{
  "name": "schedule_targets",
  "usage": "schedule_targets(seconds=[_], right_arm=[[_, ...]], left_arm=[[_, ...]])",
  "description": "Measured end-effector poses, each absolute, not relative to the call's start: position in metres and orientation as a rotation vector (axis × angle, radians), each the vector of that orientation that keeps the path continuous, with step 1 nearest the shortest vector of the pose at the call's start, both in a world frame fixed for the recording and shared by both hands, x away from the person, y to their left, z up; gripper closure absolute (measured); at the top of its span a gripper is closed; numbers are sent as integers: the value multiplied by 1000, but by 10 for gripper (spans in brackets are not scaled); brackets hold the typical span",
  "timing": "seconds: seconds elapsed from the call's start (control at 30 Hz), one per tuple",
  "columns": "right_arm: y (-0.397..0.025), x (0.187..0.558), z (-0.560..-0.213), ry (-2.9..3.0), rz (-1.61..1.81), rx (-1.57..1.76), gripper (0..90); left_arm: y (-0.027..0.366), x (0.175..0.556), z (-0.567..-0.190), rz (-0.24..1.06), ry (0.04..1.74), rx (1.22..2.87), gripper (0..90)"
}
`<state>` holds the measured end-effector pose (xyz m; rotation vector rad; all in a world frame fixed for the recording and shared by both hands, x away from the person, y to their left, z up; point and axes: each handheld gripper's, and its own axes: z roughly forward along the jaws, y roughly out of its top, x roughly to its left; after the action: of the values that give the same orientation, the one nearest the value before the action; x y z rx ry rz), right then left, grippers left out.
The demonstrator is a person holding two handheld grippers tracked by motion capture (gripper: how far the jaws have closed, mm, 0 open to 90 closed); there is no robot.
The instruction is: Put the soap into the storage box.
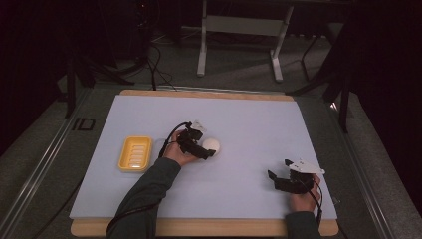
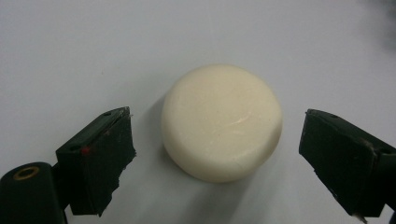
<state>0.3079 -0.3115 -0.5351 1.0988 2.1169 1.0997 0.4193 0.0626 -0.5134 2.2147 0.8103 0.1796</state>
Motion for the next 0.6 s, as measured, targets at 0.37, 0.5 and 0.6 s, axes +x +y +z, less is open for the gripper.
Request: schedule_targets(seconds=[0.37,0.5,0.6], right_arm=[[-312,308,-535,2116,1100,1099,182],[-312,308,-535,2116,1100,1099,182],[-312,308,-535,2115,1100,1101,181]], left_arm=[[49,422,-519,188,816,2271,142],[46,424,-520,179,825,2296,152],[45,424,-521,179,833,2307,157]])
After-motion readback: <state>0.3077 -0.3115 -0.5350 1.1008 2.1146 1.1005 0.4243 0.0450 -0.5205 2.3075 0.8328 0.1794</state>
